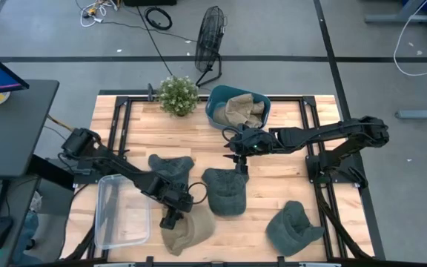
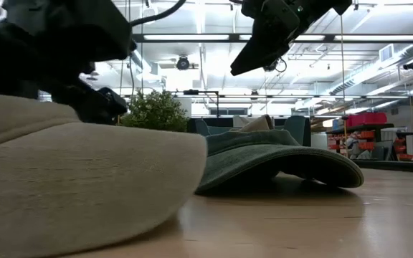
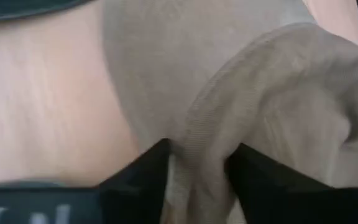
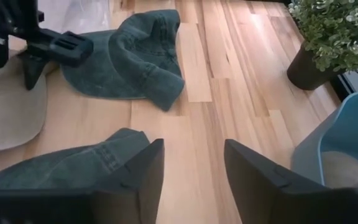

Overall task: Pick & Place hat
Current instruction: Put the brown cap into the blue bin

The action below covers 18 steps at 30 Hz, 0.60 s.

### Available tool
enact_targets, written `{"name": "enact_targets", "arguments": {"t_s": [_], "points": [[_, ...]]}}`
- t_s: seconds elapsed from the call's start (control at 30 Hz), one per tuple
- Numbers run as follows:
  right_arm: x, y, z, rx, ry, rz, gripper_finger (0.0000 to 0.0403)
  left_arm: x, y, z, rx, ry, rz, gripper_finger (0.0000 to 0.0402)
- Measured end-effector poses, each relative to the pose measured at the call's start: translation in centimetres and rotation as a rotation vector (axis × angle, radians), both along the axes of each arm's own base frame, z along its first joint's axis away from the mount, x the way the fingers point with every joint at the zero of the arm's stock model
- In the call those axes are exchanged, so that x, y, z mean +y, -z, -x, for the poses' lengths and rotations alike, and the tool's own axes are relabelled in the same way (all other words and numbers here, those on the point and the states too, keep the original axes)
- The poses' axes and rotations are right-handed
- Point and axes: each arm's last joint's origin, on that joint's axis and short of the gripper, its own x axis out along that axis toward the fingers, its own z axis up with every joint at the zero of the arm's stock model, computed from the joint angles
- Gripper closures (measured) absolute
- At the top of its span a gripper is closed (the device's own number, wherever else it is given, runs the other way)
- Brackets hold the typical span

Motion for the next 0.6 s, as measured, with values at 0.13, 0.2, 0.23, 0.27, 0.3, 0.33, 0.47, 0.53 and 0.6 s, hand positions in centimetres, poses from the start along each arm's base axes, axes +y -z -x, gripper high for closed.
{"name": "enact_targets", "arguments": {"t_s": [0.13,0.2,0.23,0.27,0.3,0.33,0.47,0.53,0.6], "points": [[0.0,0.0,0.0,-0.001,0.000,0.000,0.0238,1.0,-1.1,-0.2,-0.025,-0.046,0.017,0.0360],[0.0,0.0,0.0,0.001,0.000,0.000,0.0239,1.6,-1.9,-0.2,-0.042,-0.092,0.044,0.0385],[0.0,0.0,0.0,0.000,0.000,0.000,0.0239,1.8,-2.4,-0.2,-0.053,-0.114,0.058,0.0386],[0.0,0.0,0.0,0.000,0.000,0.000,0.0238,2.0,-3.1,-0.2,-0.070,-0.142,0.080,0.0386],[0.0,0.0,0.0,0.000,0.000,0.000,0.0239,2.3,-3.7,-0.2,-0.096,-0.166,0.105,0.0386],[0.0,0.0,0.0,0.001,0.000,0.000,0.0239,2.5,-4.4,-0.2,-0.121,-0.188,0.129,0.0386],[0.0,0.0,0.0,0.001,0.000,0.000,0.0239,3.8,-7.1,0.4,-0.223,-0.316,0.127,0.0389],[0.0,-0.1,0.0,0.000,-0.006,0.010,0.0239,4.6,-8.2,0.8,-0.283,-0.391,0.091,0.0389],[0.0,-0.1,0.0,-0.001,-0.007,0.037,0.0239,5.3,-9.2,1.1,-0.349,-0.465,0.048,0.0389]]}}
